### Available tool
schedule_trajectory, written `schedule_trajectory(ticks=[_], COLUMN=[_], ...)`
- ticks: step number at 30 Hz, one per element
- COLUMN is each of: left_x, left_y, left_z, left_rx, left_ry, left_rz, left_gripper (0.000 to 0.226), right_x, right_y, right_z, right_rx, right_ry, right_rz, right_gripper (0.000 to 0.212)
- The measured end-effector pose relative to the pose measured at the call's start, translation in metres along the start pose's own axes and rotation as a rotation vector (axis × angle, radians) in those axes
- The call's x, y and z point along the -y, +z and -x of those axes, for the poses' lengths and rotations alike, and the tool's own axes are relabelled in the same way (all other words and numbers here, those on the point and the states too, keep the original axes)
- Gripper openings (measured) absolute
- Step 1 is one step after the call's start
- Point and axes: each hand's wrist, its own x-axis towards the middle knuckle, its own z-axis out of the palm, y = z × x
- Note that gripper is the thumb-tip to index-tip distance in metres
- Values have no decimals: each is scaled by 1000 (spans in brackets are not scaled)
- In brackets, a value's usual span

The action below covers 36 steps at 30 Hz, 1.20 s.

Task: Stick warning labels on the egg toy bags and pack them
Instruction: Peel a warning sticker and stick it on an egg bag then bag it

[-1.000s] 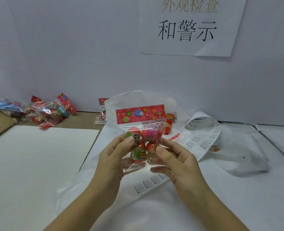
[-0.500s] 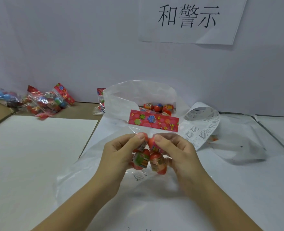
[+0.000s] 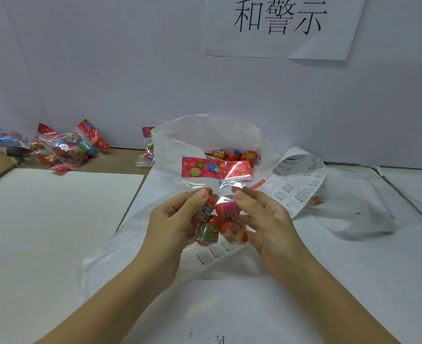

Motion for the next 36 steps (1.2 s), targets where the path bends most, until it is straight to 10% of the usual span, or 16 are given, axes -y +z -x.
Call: schedule_trajectory(ticks=[30, 36], left_x=[0, 0], left_y=[-3, -2], left_z=[-2, 0], left_rx=[18, -97], left_ry=[10, 176], left_rz=[-16, -59], left_gripper=[34, 57], right_x=[-4, -3], right_y=[0, 1], right_z=[-1, 0], right_rx=[-26, -315], right_ry=[-62, -330], right_rz=[55, 30], right_gripper=[41, 35])
